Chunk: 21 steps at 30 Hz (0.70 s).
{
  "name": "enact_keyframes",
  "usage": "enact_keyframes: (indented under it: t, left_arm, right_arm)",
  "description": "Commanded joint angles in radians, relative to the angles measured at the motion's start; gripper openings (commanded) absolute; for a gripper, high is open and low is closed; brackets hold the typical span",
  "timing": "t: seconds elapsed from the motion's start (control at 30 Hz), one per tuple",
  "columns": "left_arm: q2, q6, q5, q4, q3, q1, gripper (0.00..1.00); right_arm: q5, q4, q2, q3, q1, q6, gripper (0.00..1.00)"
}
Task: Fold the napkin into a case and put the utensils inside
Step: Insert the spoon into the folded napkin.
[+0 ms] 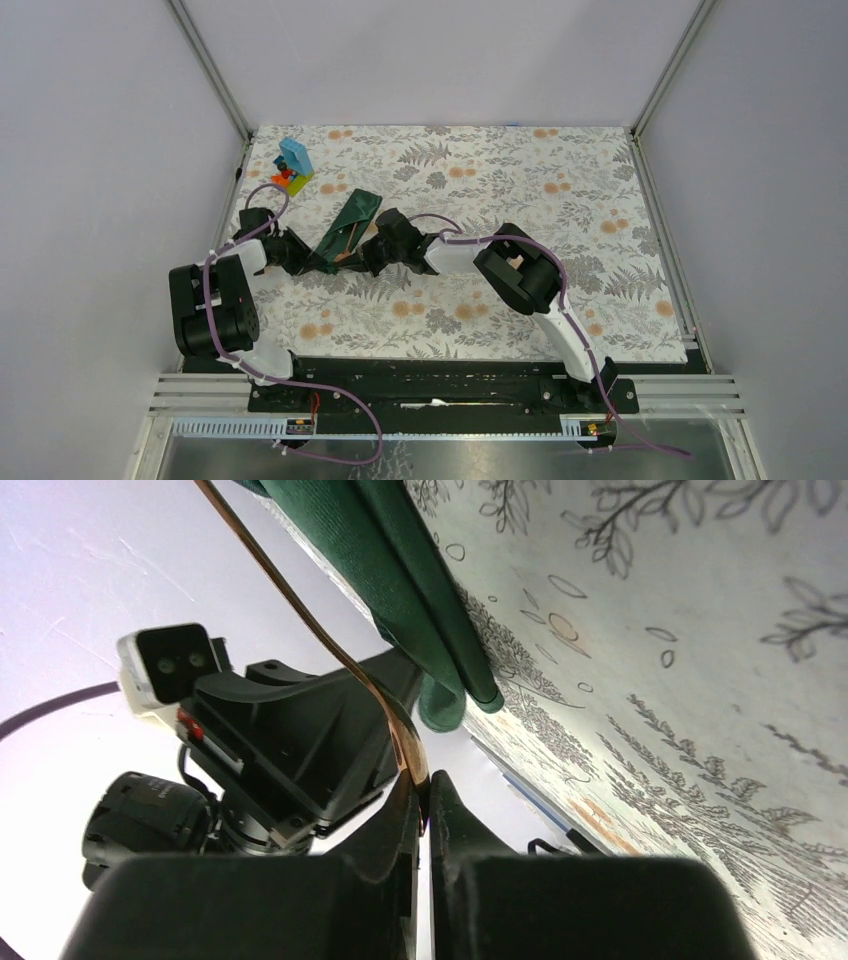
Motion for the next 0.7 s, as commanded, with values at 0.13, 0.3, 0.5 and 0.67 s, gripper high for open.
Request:
enact_keyframes:
  t: [0.13,0.3,0.5,0.67]
  left_arm:
    - [0.028,-0.010,-0.011,0.039,-0.040,-0.001,0.01]
    - [0.039,-0.007,-0.011,0.043,-0.039,-0.001,0.00]
    - [0.038,-0.002,-0.013,0.041,-0.041,-0.001,0.00]
    - [0.038,-0.002,-0.015,0.041,-0.038,-0.001,0.00]
  right_arm:
    - [0.072,-0.097,0.041,0.091,-0.013,0.049,0.00]
    - [0.091,-0.100,0.070,0.129,-0.008,0.057,0.02]
    - [0.104,-0.120,0.105,0.179,-0.008,0.051,0.02]
    - [0.112,-0.137,0.114,0.191,-0.003,0.052,0.05]
